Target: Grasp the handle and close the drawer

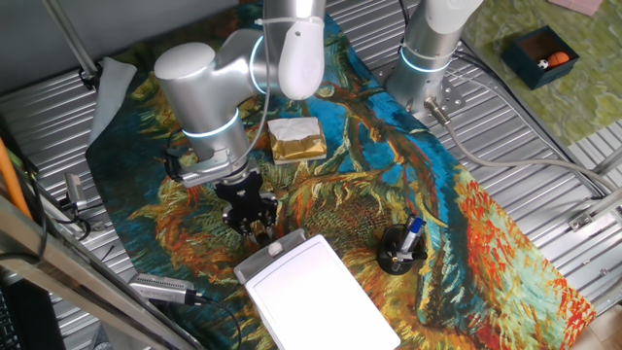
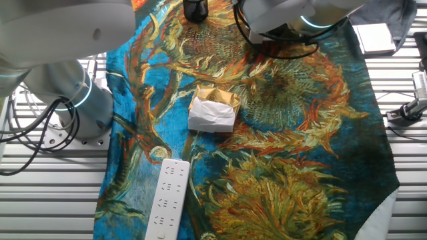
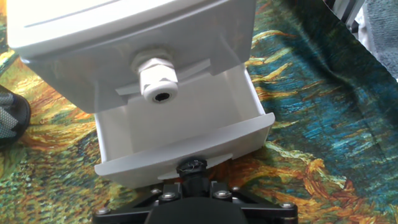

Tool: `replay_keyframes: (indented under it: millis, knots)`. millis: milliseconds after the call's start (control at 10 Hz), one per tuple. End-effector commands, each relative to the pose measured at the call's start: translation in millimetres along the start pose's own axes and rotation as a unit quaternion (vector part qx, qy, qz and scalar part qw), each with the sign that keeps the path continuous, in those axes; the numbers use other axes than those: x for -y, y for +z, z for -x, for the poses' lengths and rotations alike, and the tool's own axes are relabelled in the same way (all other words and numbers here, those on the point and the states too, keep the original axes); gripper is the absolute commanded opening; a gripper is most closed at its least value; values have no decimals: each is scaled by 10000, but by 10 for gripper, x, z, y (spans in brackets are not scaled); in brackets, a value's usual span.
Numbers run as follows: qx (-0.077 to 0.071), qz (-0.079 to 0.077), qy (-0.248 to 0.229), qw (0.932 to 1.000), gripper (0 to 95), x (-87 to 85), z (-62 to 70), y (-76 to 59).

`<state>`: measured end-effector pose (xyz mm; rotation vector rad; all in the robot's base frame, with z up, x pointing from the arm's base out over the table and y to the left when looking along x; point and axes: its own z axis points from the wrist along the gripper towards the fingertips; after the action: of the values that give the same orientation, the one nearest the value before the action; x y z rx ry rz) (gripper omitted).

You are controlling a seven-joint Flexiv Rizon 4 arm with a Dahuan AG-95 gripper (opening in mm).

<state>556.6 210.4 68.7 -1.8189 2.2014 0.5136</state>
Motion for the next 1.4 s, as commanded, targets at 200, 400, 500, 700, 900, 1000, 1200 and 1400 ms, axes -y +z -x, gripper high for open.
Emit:
replay_keyframes:
  millis: [200, 400, 500, 700, 900, 1000, 1200, 1400]
  knots:
    - [2, -3, 11, 10000, 0, -5, 12, -4]
    - [6, -6, 26, 10000, 0, -8, 26, 5]
    - [15, -4, 32, 10000, 0, -10, 33, 7]
    - [10, -7, 51, 10000, 0, -16, 51, 8]
    - [18, -18, 71, 10000, 0, -22, 78, 26]
    - [28, -19, 79, 10000, 0, -25, 90, 33]
    - [29, -19, 79, 10000, 0, -31, 109, 39]
    - [33, -22, 91, 10000, 0, -37, 128, 48]
